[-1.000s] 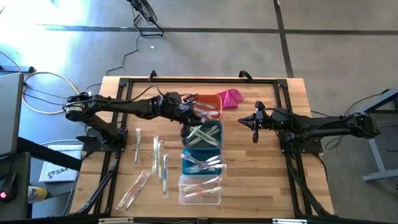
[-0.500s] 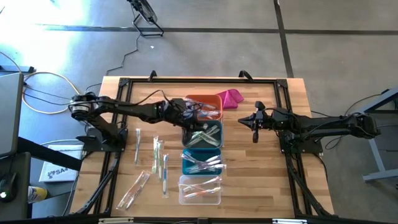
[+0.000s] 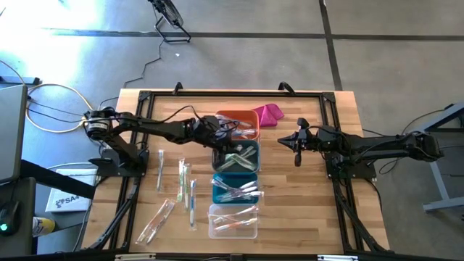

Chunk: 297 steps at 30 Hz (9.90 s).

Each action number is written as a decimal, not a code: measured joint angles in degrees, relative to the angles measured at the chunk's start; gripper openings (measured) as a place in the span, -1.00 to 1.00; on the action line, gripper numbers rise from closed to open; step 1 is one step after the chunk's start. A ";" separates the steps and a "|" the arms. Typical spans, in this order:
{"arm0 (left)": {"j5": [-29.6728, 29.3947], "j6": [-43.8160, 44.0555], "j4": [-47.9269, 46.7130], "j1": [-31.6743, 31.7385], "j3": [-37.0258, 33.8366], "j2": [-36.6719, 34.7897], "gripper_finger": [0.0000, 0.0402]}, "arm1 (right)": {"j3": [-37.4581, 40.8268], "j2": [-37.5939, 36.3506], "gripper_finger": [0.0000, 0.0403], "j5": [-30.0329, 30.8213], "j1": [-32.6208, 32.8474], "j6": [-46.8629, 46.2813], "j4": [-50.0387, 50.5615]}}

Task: Pick & Place Toothbrushes
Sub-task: Put the green toothbrush into the green bin, then put the blue toothbrush into the orange bin

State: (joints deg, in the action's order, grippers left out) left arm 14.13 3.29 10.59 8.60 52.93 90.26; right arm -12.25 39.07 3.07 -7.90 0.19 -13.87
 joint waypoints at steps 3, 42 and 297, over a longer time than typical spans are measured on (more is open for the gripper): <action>-3.17 -0.03 -0.02 0.00 0.00 0.00 -0.47 | 0.00 0.02 -0.98 0.00 0.02 0.02 0.00; -11.27 -0.51 -0.43 0.00 0.04 -0.15 -0.11 | 0.00 0.00 -0.98 0.00 0.00 0.07 0.02; -46.40 20.58 -49.33 -13.70 11.63 -15.17 -0.97 | 0.00 0.02 -0.98 -0.22 0.01 -0.43 0.37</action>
State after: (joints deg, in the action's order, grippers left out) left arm -32.27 23.87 -38.74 -5.10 64.55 75.09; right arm -12.25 39.09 2.85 -7.88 -0.24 -13.50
